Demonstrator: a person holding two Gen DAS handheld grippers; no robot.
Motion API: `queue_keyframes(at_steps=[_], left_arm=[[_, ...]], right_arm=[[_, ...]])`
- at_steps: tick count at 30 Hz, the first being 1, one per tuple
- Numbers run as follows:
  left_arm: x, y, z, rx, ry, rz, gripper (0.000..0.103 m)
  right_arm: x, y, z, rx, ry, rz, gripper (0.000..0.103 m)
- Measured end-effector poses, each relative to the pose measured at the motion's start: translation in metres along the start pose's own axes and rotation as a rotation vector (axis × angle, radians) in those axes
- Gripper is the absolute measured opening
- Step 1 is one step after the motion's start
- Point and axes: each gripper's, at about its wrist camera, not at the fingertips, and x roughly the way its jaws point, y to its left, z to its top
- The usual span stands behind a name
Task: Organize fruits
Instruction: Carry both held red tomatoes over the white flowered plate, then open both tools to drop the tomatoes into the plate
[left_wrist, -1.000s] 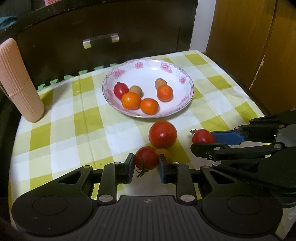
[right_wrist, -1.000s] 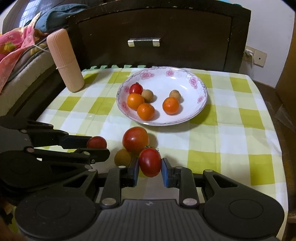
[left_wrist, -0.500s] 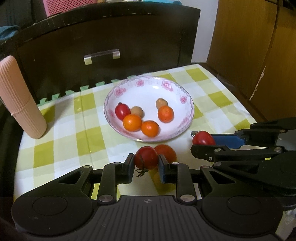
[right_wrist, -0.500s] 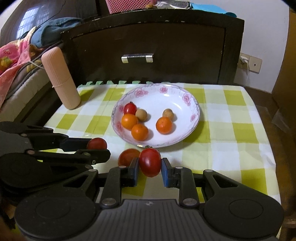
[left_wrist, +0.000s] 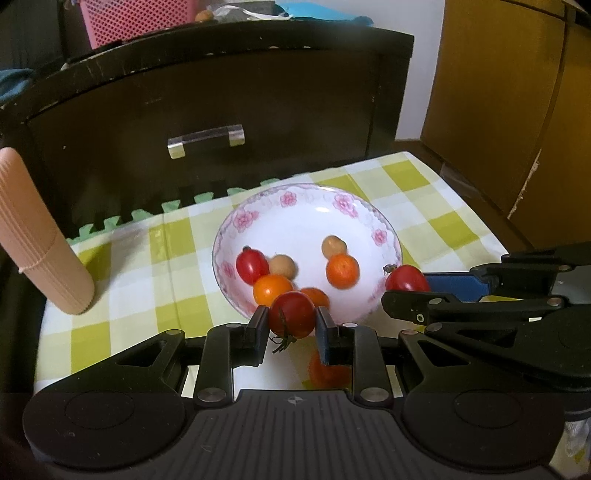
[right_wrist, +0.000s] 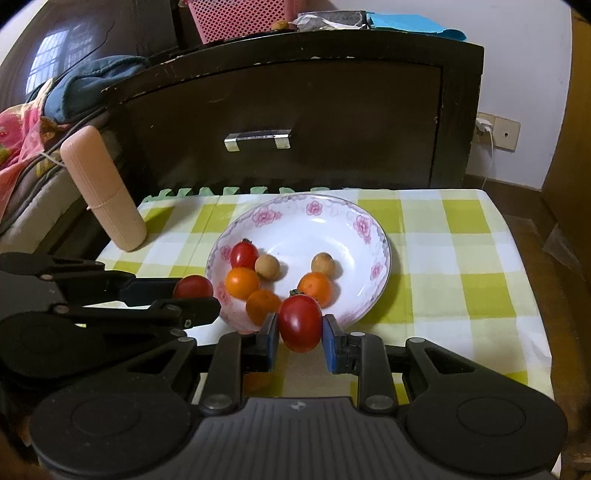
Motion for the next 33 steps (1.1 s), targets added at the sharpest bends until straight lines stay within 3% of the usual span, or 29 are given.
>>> queue_keyframes(at_steps=[33], left_arm=[[0.033,0.015,0.028,-0.018,-0.010,0.011,0.032]], right_arm=[[0.036,-0.021,0.028,0.066,-0.011,0.017,0.026]])
